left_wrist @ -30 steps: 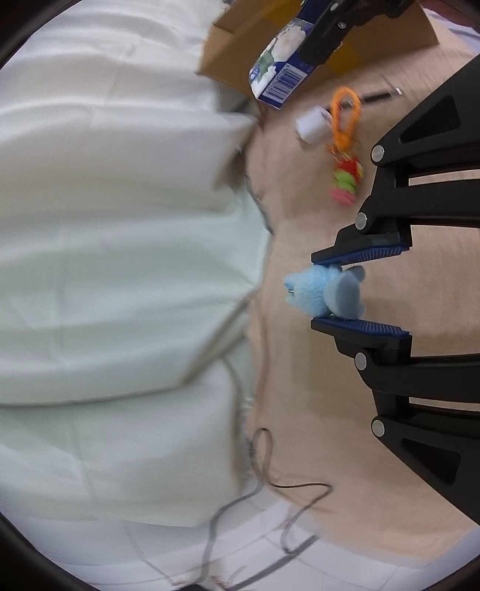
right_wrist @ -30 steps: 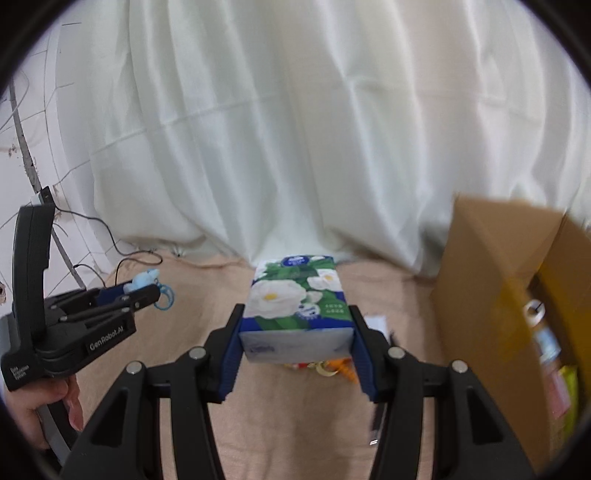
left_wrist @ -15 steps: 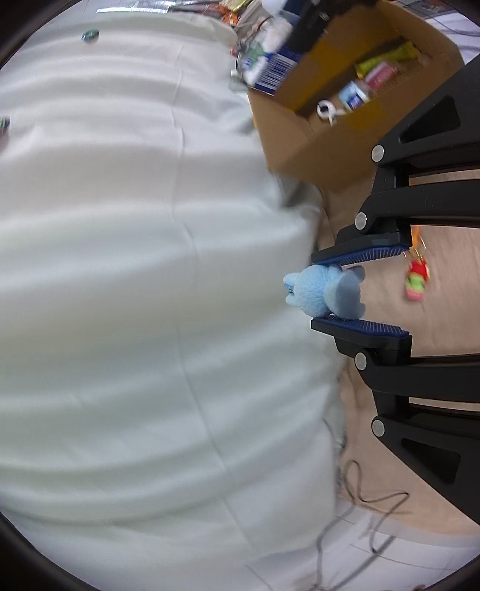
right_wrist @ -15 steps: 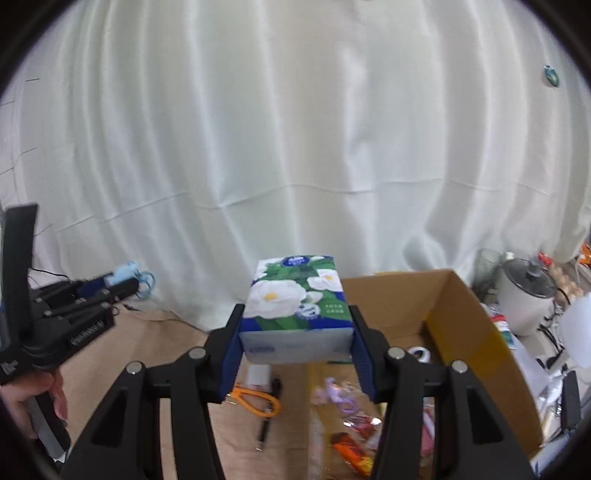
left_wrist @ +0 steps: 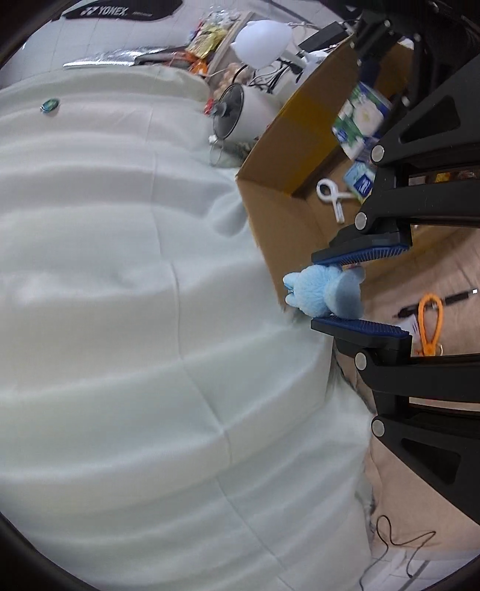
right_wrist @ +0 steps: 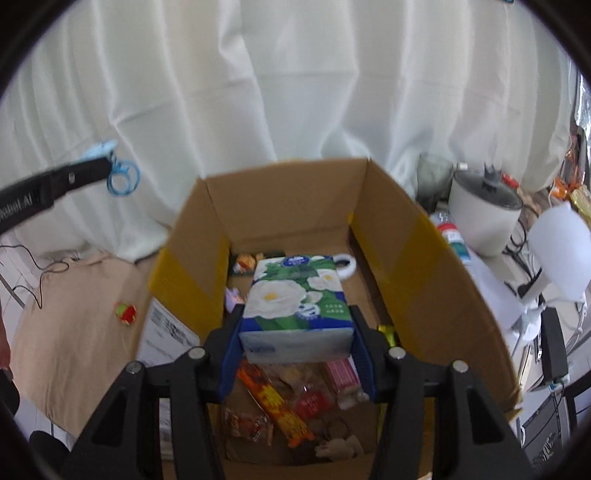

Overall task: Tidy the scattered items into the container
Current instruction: 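Carry tissue pack and blue plush over the box and open both tools, then move both open tools back over the remaining pile, then close the right tool on the black pen, then grasp red-green plush keychain with left tool while right tool holds black pen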

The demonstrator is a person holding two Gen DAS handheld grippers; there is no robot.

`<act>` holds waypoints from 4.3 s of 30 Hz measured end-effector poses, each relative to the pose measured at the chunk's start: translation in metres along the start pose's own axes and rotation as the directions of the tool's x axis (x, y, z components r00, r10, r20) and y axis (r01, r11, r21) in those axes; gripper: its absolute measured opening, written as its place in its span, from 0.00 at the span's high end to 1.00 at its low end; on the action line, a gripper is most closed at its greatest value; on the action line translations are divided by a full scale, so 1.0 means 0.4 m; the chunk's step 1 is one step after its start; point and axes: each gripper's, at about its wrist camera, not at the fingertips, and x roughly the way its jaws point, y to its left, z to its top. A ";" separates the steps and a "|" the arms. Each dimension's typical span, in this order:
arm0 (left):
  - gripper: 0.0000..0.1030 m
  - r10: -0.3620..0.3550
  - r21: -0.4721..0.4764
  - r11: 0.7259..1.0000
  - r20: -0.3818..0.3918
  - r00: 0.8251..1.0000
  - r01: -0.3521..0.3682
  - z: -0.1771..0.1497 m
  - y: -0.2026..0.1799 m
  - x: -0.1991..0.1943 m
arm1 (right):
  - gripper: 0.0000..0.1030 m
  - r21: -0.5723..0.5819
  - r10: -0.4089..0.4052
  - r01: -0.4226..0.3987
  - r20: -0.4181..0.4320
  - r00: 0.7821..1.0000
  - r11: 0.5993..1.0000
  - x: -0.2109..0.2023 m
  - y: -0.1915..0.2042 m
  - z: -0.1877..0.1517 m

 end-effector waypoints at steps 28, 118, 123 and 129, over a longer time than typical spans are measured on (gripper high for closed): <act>0.55 -0.125 0.092 0.982 -0.323 0.938 0.162 -0.081 -0.321 0.217 | 0.00 0.000 -0.047 0.047 0.004 0.999 0.999 -0.058 -0.068 -0.080; 0.00 -0.038 -0.207 0.978 -0.280 0.959 -0.022 -0.565 0.516 0.168 | 0.85 -0.083 0.099 -0.108 -0.105 0.989 0.991 0.337 0.447 -0.199; 0.00 -0.032 -0.192 0.981 -0.275 0.961 -0.022 -0.553 0.505 0.176 | 0.86 -0.106 0.091 -0.102 -0.108 0.990 0.989 0.334 0.452 -0.200; 0.00 -0.042 -0.131 0.991 -0.267 0.963 0.007 -0.517 0.461 0.209 | 0.87 -0.063 0.123 -0.127 -0.066 0.990 0.990 0.299 0.426 -0.196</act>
